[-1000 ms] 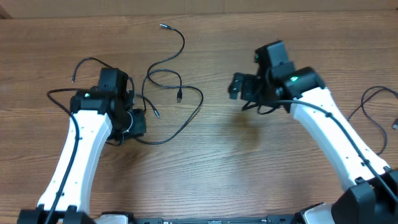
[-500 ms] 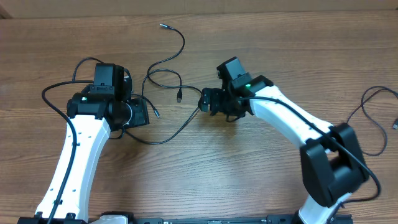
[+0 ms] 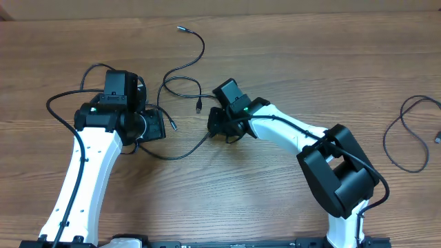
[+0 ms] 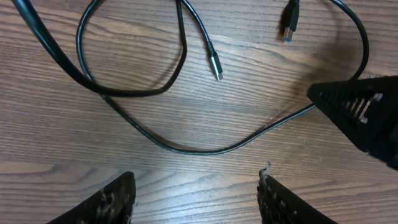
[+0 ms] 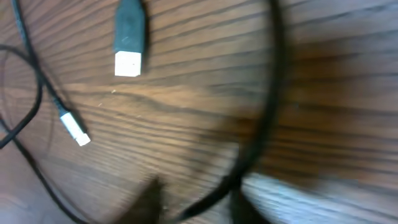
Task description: Untangle cables
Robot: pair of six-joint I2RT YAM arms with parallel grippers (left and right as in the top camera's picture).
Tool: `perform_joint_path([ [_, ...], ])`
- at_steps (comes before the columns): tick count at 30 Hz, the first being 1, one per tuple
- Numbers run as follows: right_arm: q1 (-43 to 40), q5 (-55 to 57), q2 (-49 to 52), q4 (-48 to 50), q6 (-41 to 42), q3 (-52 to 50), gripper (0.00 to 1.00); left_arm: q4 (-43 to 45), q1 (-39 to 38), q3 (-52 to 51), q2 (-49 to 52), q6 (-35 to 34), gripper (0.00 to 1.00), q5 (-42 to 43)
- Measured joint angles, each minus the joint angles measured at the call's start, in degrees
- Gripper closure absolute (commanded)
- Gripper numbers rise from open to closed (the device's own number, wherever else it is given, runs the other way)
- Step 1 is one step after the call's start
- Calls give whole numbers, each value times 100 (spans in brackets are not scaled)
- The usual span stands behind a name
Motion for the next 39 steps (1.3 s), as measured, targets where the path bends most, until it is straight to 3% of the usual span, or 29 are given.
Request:
perform_joint_path([
  [5, -74, 125, 0, -341, -24, 28, 96, -79, 0, 0, 0, 0, 37, 2],
  [10, -669, 505, -15, -1838, -623, 538, 96, -98, 0, 0, 0, 0, 37, 0],
  [16, -1639, 859, -422, -4057, -1878, 2776, 96, -39, 0, -2, 0, 0, 35, 2],
  [19, -1965, 920, -682, -4524, -2144, 3908, 96, -26, 0, -2, 0, 0, 35, 4],
  [23, -2463, 1008, -986, -4704, -2337, 5110, 96, -20, 0, -2, 0, 2, 35, 4],
  [30, -3338, 1062, -992, -4531, -2413, 6100, 96, -20, 0, -2, 0, 0, 34, 4],
  [39, -3856, -1410, -984, -3654, -2680, 7005, 96, 28, 0, -2, 0, 0, 34, 22],
])
